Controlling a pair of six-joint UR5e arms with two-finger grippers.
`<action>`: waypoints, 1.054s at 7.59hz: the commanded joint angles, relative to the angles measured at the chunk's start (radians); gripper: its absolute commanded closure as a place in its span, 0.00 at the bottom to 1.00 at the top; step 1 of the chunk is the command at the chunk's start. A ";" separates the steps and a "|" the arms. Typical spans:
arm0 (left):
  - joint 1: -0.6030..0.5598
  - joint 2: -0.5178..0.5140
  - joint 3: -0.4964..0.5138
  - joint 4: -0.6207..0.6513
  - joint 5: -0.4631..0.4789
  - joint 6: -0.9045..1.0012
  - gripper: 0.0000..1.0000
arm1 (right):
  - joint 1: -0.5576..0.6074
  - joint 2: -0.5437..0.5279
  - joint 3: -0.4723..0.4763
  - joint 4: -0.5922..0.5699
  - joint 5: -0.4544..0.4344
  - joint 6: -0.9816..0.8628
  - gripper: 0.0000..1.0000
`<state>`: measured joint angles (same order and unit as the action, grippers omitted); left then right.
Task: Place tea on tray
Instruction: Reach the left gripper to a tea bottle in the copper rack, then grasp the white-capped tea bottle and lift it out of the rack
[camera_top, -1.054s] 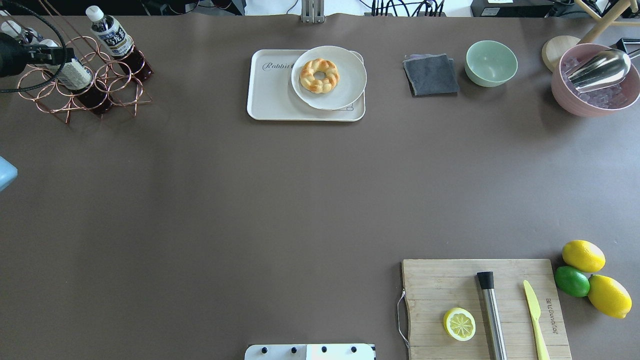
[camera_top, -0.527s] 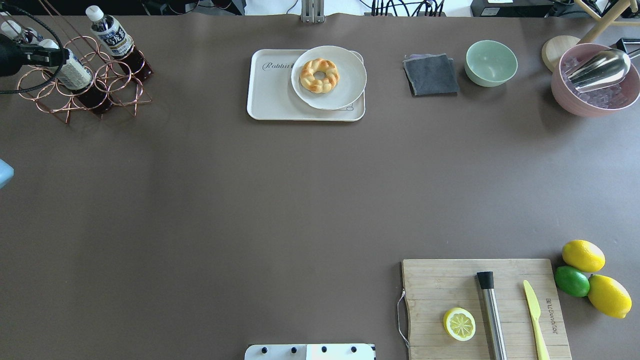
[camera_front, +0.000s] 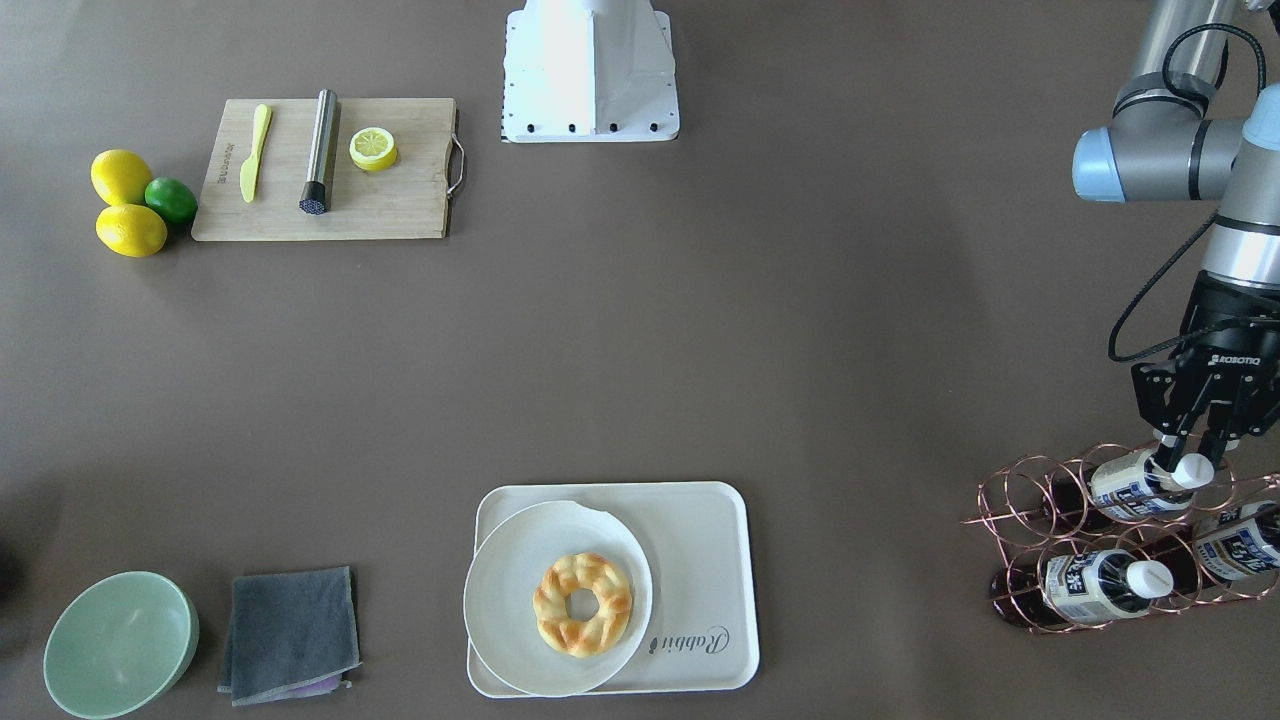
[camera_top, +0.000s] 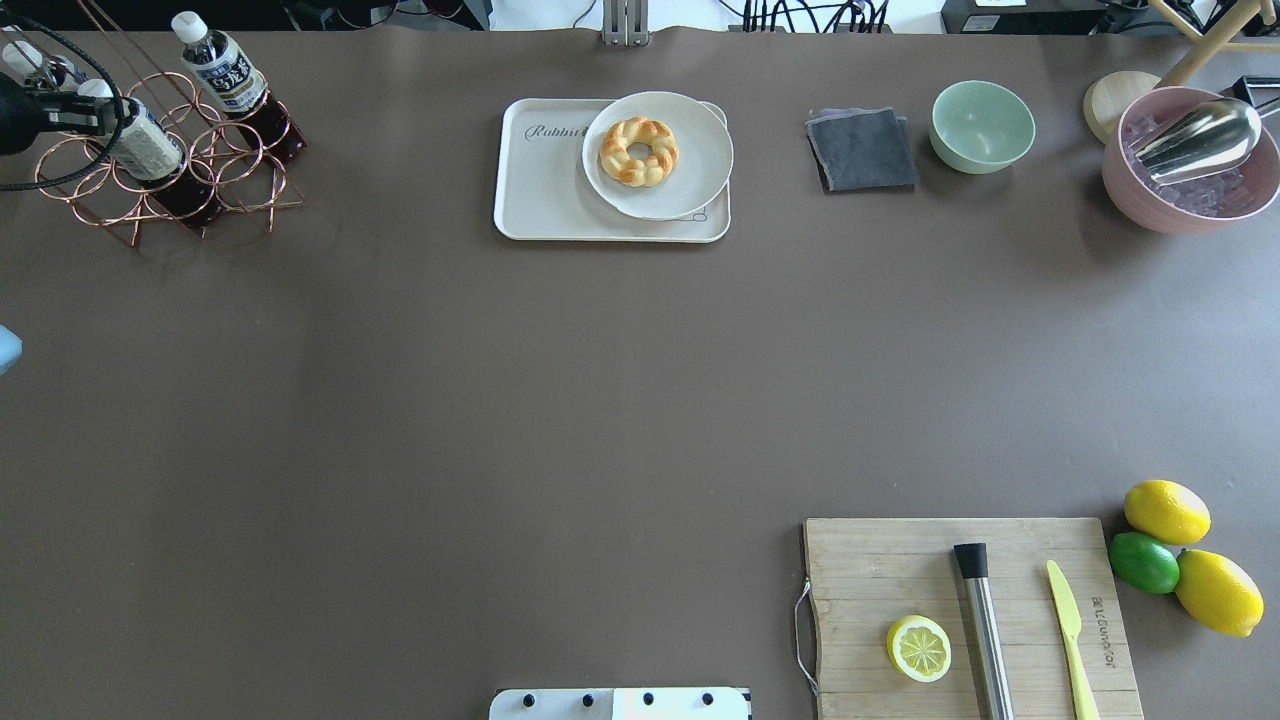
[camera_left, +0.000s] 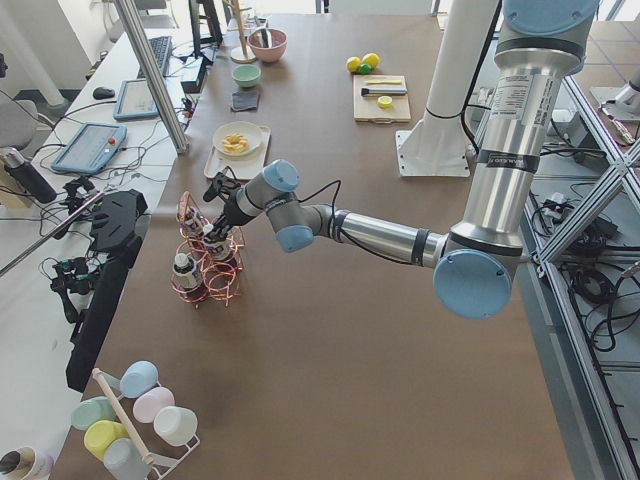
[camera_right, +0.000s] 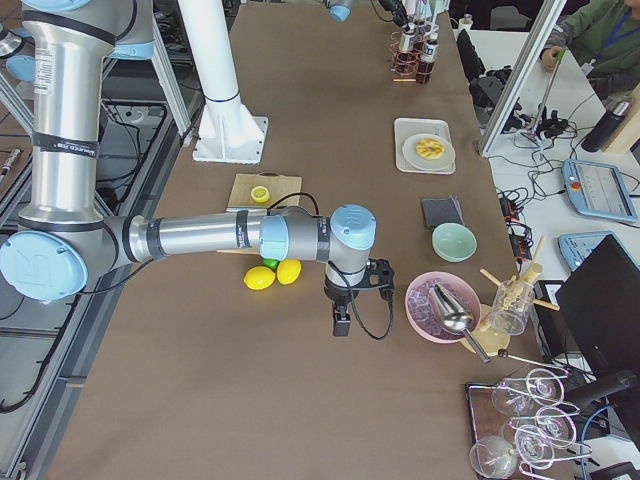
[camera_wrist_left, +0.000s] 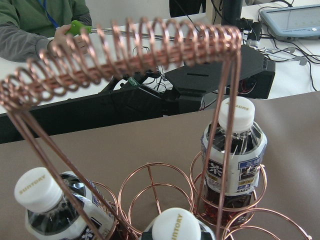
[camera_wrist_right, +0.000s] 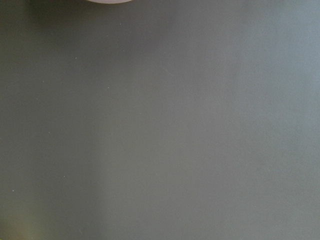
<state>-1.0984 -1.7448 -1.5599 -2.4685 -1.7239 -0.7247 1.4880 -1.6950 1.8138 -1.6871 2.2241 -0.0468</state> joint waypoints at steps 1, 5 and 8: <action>-0.015 0.004 -0.029 0.006 -0.005 0.002 1.00 | 0.000 0.000 -0.001 0.000 0.000 0.001 0.00; -0.205 0.007 -0.071 0.028 -0.259 0.004 1.00 | 0.000 -0.002 0.001 0.000 0.000 0.001 0.00; -0.320 0.010 -0.239 0.158 -0.449 0.004 1.00 | 0.000 -0.002 -0.001 0.000 0.000 0.001 0.00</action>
<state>-1.3600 -1.7383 -1.7094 -2.3693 -2.0733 -0.7211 1.4890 -1.6959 1.8141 -1.6874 2.2243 -0.0461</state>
